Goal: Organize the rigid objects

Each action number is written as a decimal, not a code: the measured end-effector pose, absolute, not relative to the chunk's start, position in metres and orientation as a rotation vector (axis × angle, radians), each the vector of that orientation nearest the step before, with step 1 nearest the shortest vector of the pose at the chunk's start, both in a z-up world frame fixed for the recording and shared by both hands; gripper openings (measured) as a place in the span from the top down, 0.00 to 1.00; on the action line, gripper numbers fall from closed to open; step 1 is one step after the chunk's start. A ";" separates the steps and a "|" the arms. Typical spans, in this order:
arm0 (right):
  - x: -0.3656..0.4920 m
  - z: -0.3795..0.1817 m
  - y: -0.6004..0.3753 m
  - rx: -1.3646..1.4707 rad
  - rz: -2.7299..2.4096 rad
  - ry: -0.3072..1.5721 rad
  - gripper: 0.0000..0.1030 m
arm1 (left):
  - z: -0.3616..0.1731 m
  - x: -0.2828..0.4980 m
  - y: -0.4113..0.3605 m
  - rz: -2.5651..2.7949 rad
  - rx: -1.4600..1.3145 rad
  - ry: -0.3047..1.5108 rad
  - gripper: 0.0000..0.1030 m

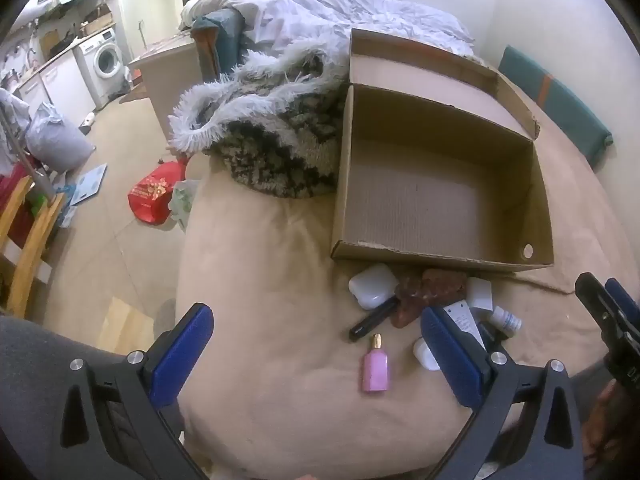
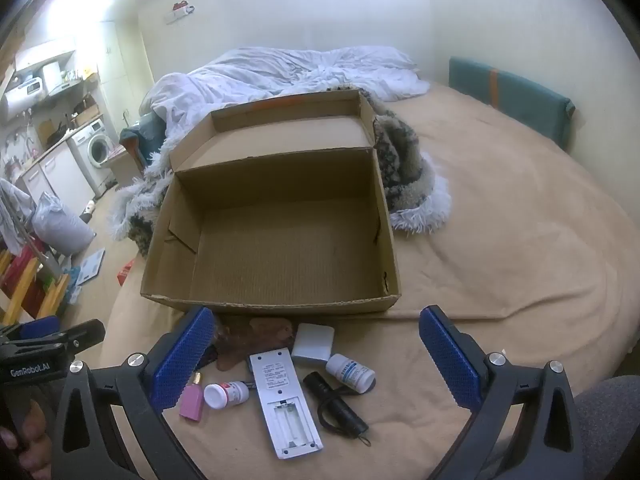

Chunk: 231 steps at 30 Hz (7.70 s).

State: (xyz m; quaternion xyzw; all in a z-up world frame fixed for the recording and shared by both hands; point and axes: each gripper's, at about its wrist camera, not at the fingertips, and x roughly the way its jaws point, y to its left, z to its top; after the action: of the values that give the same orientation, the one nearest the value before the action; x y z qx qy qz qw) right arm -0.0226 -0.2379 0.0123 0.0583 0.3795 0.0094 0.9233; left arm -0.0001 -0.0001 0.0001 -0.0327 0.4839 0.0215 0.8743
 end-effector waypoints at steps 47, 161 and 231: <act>-0.022 0.012 -0.238 0.108 0.012 0.772 0.00 | 0.004 -0.002 0.001 0.056 -0.066 0.998 0.00; 0.031 -0.043 -0.285 0.492 0.182 1.158 0.48 | -0.039 0.025 -0.011 0.011 -0.153 1.259 0.78; 0.145 -0.035 -0.258 0.322 0.208 1.074 0.04 | -0.058 0.144 -0.096 -0.083 0.049 1.138 0.34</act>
State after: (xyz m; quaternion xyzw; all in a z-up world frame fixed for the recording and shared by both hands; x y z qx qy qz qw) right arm 0.1451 -0.2579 -0.0353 0.1523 0.5086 0.0986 0.8417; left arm 0.1444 -0.0961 -0.0582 0.0230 0.5387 -0.0392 0.8413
